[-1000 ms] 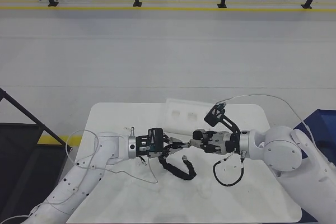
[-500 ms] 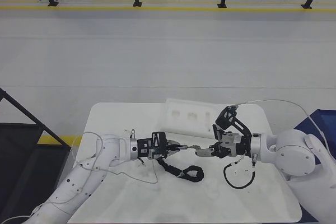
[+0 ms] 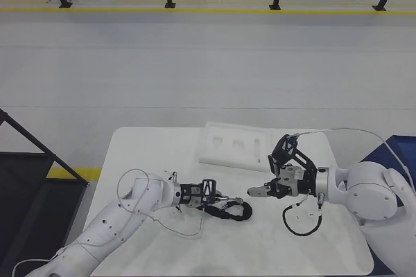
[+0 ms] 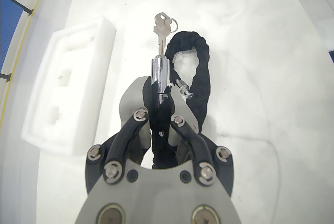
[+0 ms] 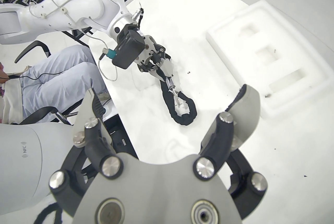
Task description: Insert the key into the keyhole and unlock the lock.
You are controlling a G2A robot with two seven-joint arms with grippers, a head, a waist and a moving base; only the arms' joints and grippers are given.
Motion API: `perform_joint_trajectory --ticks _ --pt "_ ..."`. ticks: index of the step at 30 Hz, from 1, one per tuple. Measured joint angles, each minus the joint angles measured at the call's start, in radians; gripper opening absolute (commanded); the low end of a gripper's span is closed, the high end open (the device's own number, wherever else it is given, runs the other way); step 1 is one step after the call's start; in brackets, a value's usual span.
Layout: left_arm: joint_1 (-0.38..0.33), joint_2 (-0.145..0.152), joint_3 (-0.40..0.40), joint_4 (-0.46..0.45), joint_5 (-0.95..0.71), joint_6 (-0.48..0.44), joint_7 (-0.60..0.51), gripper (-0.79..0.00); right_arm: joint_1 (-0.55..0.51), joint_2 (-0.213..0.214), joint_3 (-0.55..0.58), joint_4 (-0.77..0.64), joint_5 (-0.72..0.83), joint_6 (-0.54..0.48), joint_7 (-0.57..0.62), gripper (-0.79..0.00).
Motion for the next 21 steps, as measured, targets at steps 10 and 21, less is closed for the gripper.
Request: perform_joint_trajectory --ticks 10,21 --pt "-0.044 -0.011 -0.018 0.058 -0.071 -0.007 -0.003 0.0 0.022 -0.004 -0.034 0.105 0.03 -0.108 0.005 0.0" --pt "-0.111 0.019 -0.171 0.041 -0.262 -0.166 0.042 0.0 0.13 -0.025 -0.127 0.285 -0.047 -0.417 -0.058 0.0"
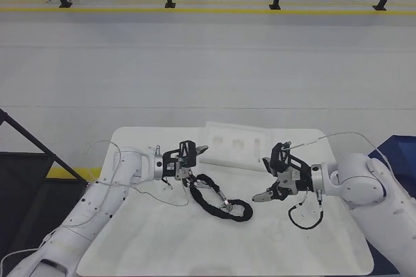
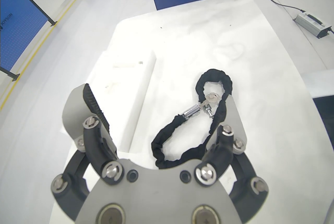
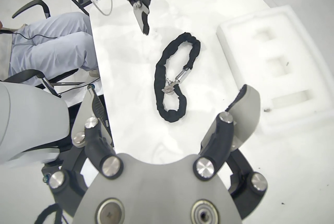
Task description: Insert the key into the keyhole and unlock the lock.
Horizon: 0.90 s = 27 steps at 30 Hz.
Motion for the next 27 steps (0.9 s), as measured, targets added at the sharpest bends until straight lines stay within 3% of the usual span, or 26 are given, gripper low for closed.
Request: perform_joint_trajectory --ticks 5,12,20,27 --pt "-0.095 0.014 0.063 0.039 -0.112 0.0 -0.019 0.0 0.092 -0.016 -0.021 0.076 -0.066 -0.094 -0.088 0.0" --pt "-0.297 0.061 0.246 0.067 -0.351 0.0 -0.011 0.0 0.217 -0.034 -0.05 0.14 -0.124 -0.173 -0.165 0.0" --pt "-0.535 0.113 0.474 0.065 -0.605 0.0 -0.148 0.0 0.334 -0.046 -0.087 0.191 -0.064 -0.144 -0.141 0.0" --pt "-0.668 0.137 0.614 0.052 -0.758 0.0 -0.233 0.0 0.416 -0.054 -0.121 0.213 0.015 -0.126 -0.097 0.0"
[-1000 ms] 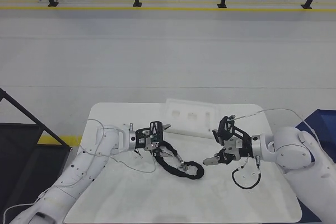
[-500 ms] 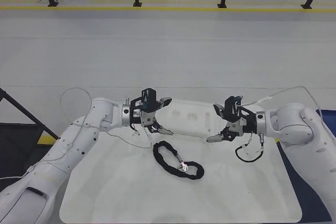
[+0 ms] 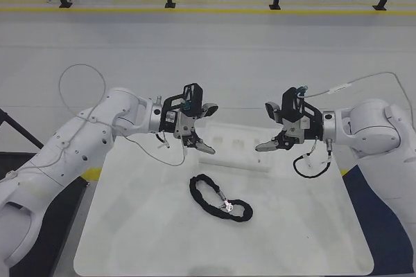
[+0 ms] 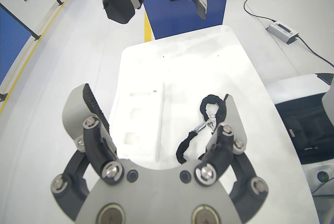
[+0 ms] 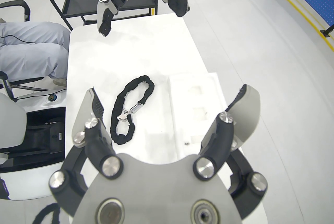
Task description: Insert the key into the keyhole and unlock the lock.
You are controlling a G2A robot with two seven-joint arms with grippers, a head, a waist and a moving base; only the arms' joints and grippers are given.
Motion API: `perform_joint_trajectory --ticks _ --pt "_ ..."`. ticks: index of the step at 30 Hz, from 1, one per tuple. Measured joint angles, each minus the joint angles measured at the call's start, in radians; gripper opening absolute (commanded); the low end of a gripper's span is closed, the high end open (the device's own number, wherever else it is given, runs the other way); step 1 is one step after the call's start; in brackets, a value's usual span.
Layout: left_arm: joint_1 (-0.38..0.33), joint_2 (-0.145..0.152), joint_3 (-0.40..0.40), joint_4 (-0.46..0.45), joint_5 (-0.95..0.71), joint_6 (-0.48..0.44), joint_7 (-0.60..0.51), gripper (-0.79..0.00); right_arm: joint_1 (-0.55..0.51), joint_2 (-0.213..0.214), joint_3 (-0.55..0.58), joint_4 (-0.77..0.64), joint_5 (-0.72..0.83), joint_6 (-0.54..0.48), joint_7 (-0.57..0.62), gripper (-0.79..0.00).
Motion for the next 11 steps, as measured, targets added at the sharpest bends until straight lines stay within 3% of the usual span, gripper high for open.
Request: perform_joint_trajectory --ticks 11 --pt "-0.065 0.012 0.091 0.047 -0.1 0.0 0.026 -0.001 0.039 -0.002 -0.016 0.03 0.012 -0.017 0.001 0.0"
